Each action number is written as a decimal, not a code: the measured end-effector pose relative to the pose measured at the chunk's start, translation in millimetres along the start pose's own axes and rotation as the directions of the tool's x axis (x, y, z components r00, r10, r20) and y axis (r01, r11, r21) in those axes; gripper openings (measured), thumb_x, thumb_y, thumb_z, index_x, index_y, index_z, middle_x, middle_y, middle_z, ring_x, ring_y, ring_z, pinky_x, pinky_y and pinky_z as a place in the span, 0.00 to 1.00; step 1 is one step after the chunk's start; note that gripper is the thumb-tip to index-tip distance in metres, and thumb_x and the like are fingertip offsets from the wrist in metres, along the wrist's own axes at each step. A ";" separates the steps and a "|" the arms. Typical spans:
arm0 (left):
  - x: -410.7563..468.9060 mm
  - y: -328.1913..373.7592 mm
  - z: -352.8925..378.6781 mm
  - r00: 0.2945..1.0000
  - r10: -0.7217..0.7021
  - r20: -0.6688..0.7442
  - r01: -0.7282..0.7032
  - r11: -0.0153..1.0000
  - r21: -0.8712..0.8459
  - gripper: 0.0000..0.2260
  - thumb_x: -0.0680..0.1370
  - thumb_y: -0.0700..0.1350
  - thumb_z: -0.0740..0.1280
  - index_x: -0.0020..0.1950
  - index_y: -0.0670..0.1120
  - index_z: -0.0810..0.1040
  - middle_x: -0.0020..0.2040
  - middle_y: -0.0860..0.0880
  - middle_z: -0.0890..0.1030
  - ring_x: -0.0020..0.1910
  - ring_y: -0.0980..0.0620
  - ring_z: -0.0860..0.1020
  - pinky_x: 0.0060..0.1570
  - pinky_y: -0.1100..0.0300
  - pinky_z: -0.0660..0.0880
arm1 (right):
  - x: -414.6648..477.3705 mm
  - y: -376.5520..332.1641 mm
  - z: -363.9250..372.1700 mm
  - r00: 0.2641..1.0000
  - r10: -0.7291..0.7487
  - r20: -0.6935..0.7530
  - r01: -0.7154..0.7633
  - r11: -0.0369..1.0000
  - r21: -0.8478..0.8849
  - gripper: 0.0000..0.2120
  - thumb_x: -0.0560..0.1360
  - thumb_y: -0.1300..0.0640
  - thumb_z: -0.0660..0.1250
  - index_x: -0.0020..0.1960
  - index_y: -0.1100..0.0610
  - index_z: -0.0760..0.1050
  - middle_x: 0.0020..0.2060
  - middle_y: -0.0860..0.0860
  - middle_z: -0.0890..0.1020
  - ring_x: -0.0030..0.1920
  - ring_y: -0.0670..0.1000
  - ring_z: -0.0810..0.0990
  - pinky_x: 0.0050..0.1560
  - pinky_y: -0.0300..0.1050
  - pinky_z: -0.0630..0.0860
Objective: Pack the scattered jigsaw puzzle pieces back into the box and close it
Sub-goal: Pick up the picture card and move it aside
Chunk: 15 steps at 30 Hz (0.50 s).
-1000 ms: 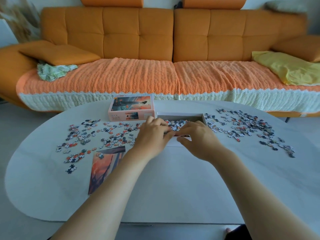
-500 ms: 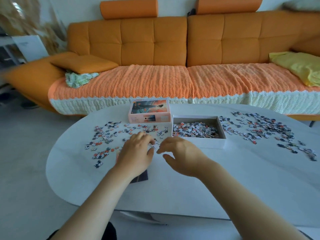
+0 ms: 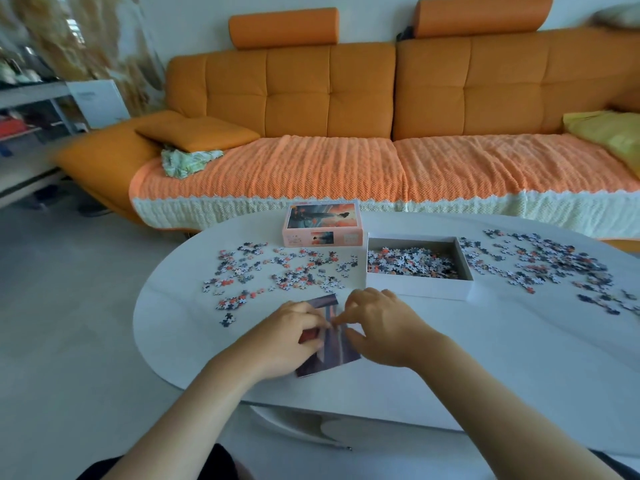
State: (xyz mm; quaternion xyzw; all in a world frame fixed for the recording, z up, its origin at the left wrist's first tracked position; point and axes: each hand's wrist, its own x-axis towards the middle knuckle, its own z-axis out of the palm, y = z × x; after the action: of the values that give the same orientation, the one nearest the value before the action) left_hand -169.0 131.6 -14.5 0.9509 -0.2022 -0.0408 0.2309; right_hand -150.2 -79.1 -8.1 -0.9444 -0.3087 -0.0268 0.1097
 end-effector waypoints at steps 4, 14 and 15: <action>9.6 0.9 1.7 0.998 0.009 -0.065 -0.002 0.994 0.105 0.09 0.78 0.48 0.65 0.57 0.53 0.80 0.55 0.58 0.72 0.59 0.58 0.67 0.60 0.60 0.67 | -7.2 11.6 -2.9 0.993 0.117 0.003 -0.117 0.993 -0.018 0.16 0.76 0.38 0.58 0.55 0.42 0.79 0.54 0.45 0.77 0.55 0.50 0.74 0.56 0.48 0.68; 26.9 4.7 0.0 0.988 -0.050 -0.143 0.072 0.985 0.157 0.10 0.79 0.53 0.64 0.59 0.54 0.78 0.56 0.57 0.74 0.58 0.55 0.70 0.52 0.58 0.71 | -13.8 23.7 -15.2 0.985 0.156 0.074 -0.156 0.988 0.003 0.17 0.74 0.41 0.64 0.61 0.41 0.76 0.60 0.42 0.76 0.58 0.49 0.72 0.58 0.47 0.69; 28.3 6.9 2.5 0.992 -0.041 -0.118 0.059 0.987 0.148 0.10 0.78 0.54 0.65 0.59 0.54 0.78 0.56 0.57 0.74 0.58 0.55 0.70 0.54 0.57 0.71 | -15.8 27.1 -16.6 0.984 0.158 0.083 -0.160 0.987 0.022 0.16 0.74 0.44 0.64 0.62 0.41 0.76 0.60 0.42 0.75 0.58 0.49 0.71 0.58 0.47 0.70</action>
State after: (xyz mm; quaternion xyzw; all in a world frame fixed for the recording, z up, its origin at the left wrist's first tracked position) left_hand -146.0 113.5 -13.1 0.9712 -0.1671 0.0236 0.1680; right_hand -146.7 -113.1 1.1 -0.9647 -0.2369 0.0247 0.1125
